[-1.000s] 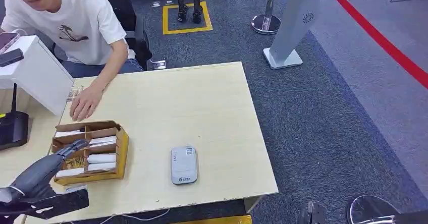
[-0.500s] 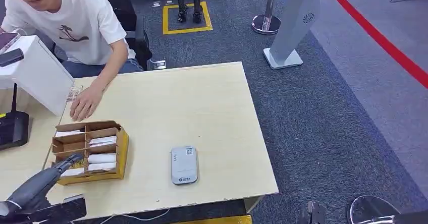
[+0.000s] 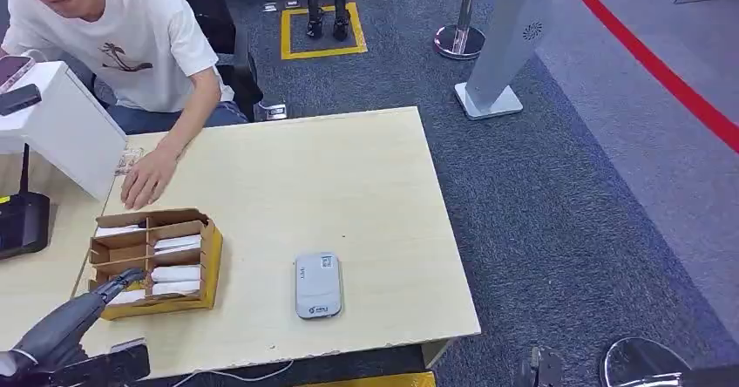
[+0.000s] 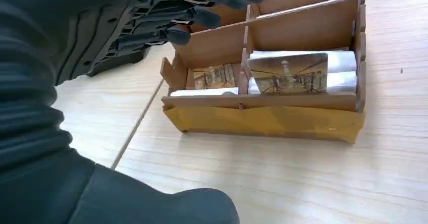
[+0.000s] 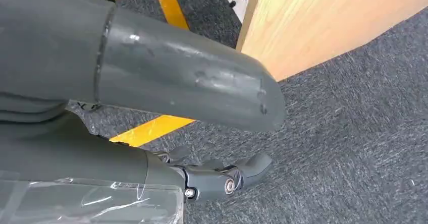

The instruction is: Pass the card to the sensor for recognition and then transmit it.

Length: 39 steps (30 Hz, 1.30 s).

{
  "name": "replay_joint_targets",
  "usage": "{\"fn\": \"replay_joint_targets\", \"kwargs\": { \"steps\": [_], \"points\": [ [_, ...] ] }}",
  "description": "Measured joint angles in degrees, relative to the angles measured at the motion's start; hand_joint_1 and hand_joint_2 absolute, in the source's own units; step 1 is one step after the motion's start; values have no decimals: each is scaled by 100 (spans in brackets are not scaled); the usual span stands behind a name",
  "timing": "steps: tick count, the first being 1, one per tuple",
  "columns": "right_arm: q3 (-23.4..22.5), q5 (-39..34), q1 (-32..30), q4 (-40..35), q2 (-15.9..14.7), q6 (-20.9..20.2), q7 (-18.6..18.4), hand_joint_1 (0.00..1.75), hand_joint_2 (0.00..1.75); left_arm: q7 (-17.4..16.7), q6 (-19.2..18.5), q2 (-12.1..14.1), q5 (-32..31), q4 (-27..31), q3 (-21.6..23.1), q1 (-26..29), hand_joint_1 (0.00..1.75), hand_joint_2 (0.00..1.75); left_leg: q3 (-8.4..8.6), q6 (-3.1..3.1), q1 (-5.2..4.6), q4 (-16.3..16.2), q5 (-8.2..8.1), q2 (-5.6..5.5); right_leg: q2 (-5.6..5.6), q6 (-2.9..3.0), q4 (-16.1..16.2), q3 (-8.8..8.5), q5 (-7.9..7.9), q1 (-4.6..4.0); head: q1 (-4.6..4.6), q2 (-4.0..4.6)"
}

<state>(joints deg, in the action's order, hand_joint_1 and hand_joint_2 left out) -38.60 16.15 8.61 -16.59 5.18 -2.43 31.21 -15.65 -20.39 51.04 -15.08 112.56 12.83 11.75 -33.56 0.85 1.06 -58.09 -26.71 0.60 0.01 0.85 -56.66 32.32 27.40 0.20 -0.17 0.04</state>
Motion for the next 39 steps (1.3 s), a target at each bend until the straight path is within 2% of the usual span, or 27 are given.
{"fn": "replay_joint_targets", "kwargs": {
  "steps": [29, 35, 39],
  "points": [
    [0, 131, 34, 0, 2, 6, -74, 0, 0, -33, -299, -26, 98, -498, -20, -559, 0, 175, 0, 0, 0, 0, 0, -4, -6, 0, 0, 0, 0, 0, 0, 0],
    [0, 135, 36, 0, 2, 6, -83, 0, 0, 55, -229, -140, -35, -603, 28, -591, 0, 175, 0, 0, 0, 0, 0, -6, -6, 0, 0, 0, 0, 0, 0, 0],
    [0, 135, 40, 0, 7, 6, -85, 0, 0, 182, -96, -383, -269, -752, 131, -612, 0, 175, 0, 0, -1, 0, 0, -6, -6, 0, 0, 0, 0, 0, 0, 0]
  ]
}}
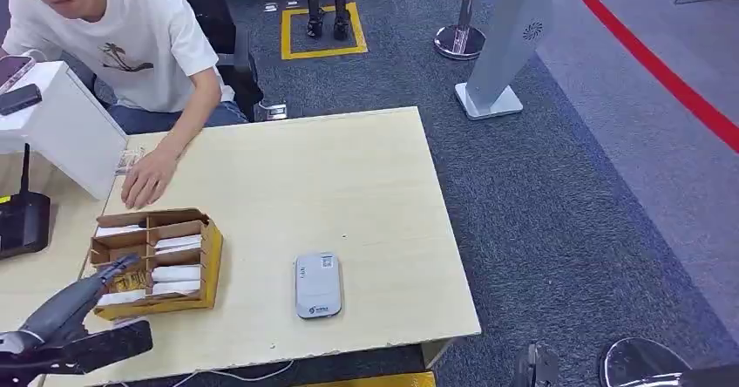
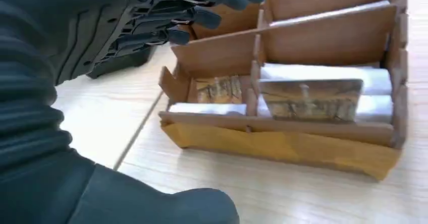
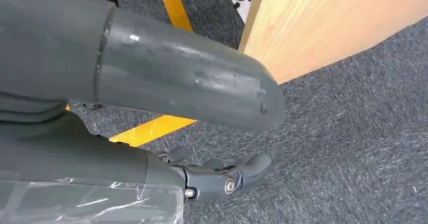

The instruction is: Pass the card to the sensor for recognition and then transmit it.

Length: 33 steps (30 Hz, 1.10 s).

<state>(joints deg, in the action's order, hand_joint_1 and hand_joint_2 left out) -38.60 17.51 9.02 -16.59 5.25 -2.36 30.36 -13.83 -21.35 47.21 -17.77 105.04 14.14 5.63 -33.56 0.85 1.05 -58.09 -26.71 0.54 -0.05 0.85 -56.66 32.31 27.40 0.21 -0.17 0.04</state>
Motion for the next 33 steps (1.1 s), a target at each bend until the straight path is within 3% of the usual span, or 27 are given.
{"fn": "replay_joint_targets", "kwargs": {
  "steps": [15, 31, 32, 33],
  "points": [
    [0, 2, 5, 0, 2, 0, 0, 0, 0, 162, 214, -610, -148, -337, 275, -3, 0, 175, 0, 0, 0, 0, 0, -1, 0, 0, 0, 0, 0, 0, 0, 0],
    [28, 65, 4, 2, 11, 61, -17, 0, 0, 179, 282, -704, -149, -376, 286, 16, 3, 175, 0, 0, 0, 0, 0, -1, 0, 0, 0, 0, 0, 0, 0, 0],
    [31, 70, 4, 2, 11, 63, -17, 0, 0, 179, 282, -704, -148, -376, 286, 16, 47, 175, 0, 0, 0, 0, 0, -1, 0, 0, 0, 0, 0, 0, 0, 0],
    [33, 70, 4, 2, 11, 63, -18, 0, 0, 179, 282, -704, -151, -376, 286, 16, 152, 175, 0, 0, 0, 0, 0, -1, 0, 0, 0, 0, 0, 0, 0, 0]
  ]
}}
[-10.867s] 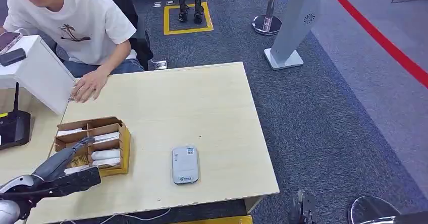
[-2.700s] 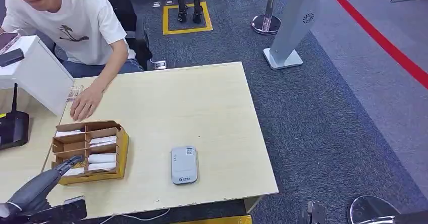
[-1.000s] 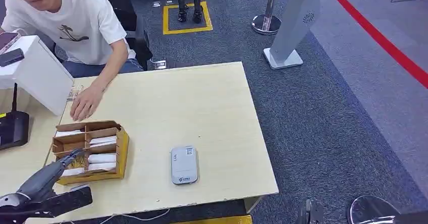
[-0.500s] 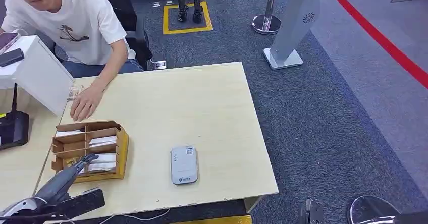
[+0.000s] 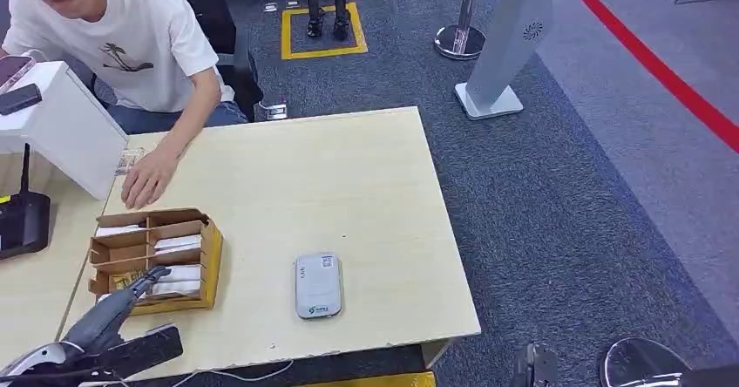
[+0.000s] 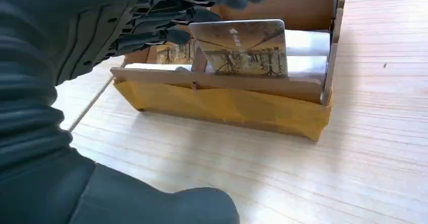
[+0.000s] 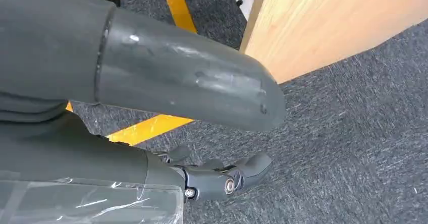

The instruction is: Pass the card to the sensor for recognition and then transmit it.

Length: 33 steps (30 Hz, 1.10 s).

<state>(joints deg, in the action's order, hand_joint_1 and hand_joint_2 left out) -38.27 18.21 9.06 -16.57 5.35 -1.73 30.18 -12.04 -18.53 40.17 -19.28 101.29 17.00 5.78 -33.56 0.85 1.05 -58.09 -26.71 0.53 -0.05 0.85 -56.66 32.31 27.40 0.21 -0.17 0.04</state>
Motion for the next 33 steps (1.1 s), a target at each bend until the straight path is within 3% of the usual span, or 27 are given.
{"fn": "replay_joint_targets", "kwargs": {
  "steps": [1, 10, 12, 13, 25, 33],
  "points": [
    [2, 0, 0, 0, 0, 4, 0, 0, 0, 0, 0, 0, 0, 0, 0, 0, 175, 175, 0, 0, 0, 0, 0, 0, 0, 0, 0, 0, 0, 0, 0, 0],
    [13, 0, 14, 0, 2, 2, 0, 0, 0, 0, -33, 17, 11, 0, -20, -70, 175, 175, 0, 0, 0, 0, 0, -2, -1, 0, 0, 0, 0, 0, 0, 0],
    [15, 0, 22, 0, 2, 2, 0, 0, 0, 2, -61, 17, 24, 0, -33, -130, 171, 175, 0, 0, 0, 0, 0, -5, -4, 0, 0, -2, 0, 0, 0, 0],
    [15, 0, 26, 0, 2, 2, 0, 0, 0, 2, -68, 17, 26, 0, -44, -153, 159, 175, 1, 0, 0, 0, 0, -5, -3, 0, 0, -2, 0, 0, 0, 0],
    [17, 0, 27, 0, 2, 2, 0, 0, 0, 33, -118, 9, 114, -4, -52, -229, 141, 175, 1, 0, 0, 0, 0, -4, -3, 0, 0, -1, 0, 0, 0, 0],
    [20, 0, 27, 0, 2, 11, -2, 0, 0, 33, -122, -35, 111, -11, -52, -253, 115, 175, 1, 0, 0, 0, 0, -4, -3, 0, 0, -1, 0, 0, 0, 0]
  ]
}}
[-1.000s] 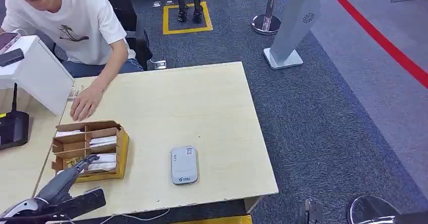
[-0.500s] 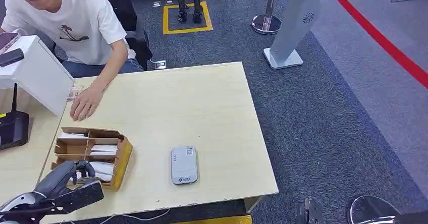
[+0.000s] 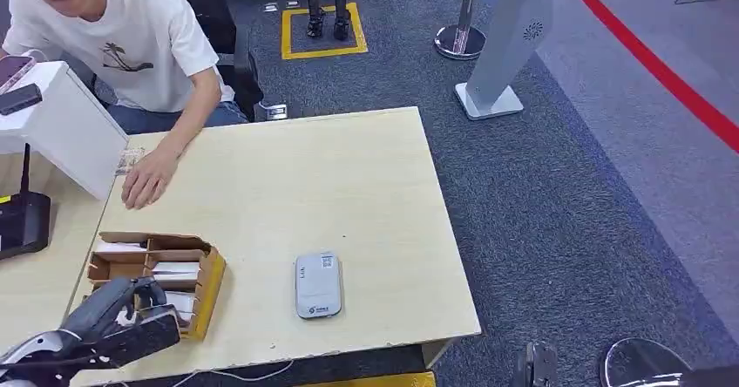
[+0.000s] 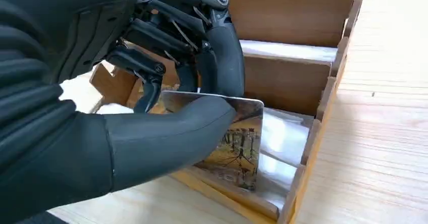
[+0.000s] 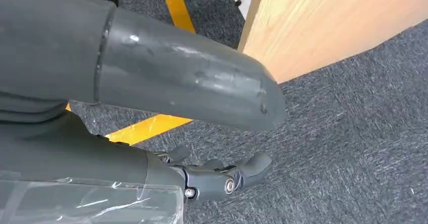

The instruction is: Pass the card to the sensor for recognition and then transmit it.

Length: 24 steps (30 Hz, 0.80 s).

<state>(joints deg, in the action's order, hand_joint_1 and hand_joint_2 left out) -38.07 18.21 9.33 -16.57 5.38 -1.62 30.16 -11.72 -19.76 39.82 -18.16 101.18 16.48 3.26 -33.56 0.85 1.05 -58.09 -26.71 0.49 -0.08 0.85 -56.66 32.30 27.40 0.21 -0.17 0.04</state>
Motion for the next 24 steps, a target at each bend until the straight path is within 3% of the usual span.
{"fn": "replay_joint_targets", "kwargs": {
  "steps": [2, 4, 5, 6, 9, 10, 11, 17, 24],
  "points": [
    [0, 0, 0, 0, 0, 0, -2, 0, 0, 2, 0, -13, 0, -9, 0, -12, 110, 175, 0, 0, 0, 0, 0, 0, 0, 0, 0, 0, 0, 0, 0, 0],
    [0, 2, 0, 0, 0, 0, -2, 0, 0, 13, 0, -15, 0, -15, 0, -28, 117, 175, 0, 0, 0, 0, 0, 0, 0, 0, 0, 0, 0, 0, -2, 0],
    [0, 2, 0, 0, 0, 0, -2, 0, 0, 20, 0, -20, 0, -22, 0, -42, 134, 175, 0, 0, 0, 0, 0, -1, 0, 0, 0, 0, 0, 0, 0, 0],
    [0, 4, 1, 0, 0, 0, -2, 0, 0, 37, 0, -22, -2, -24, 0, -45, 134, 175, 0, 0, 0, 0, 0, 0, 0, 0, 0, 0, 0, 0, -2, 0],
    [0, 15, -2, 0, 0, 0, -2, 0, 0, 52, 13, -11, -33, -24, -11, -49, 164, 175, 0, 0, 0, 0, 0, 0, 0, 0, 0, 0, 0, 0, -2, 0],
    [0, 17, -2, 0, 0, 0, -2, 0, 0, 52, 15, -2, -41, -24, -35, -52, 164, 175, 1, 0, 0, 0, 0, 0, 0, 0, 0, 1, 0, 0, -2, 0],
    [0, 17, -4, 0, 0, 2, -2, 0, 0, 50, 15, 20, -50, -24, -55, -65, 175, 175, 0, 0, 1, 0, 0, 0, 0, 0, 0, 1, 0, 0, 0, 0],
    [-2, -20, -33, 0, 0, 2, 24, 0, 0, -190, -138, 492, 162, -17, -420, -452, 175, 175, 1, 2, 7, -1, 2, -2, -1, 1, -1, 2, -1, -5, 2, 0],
    [-7, -15, -46, 0, -2, 0, 59, 0, 0, -310, -365, 1034, 313, -87, -654, -1550, 175, 175, 0, 3, 7, -1, 3, -1, 0, 1, -2, 0, -2, -6, -2, 0]
  ]
}}
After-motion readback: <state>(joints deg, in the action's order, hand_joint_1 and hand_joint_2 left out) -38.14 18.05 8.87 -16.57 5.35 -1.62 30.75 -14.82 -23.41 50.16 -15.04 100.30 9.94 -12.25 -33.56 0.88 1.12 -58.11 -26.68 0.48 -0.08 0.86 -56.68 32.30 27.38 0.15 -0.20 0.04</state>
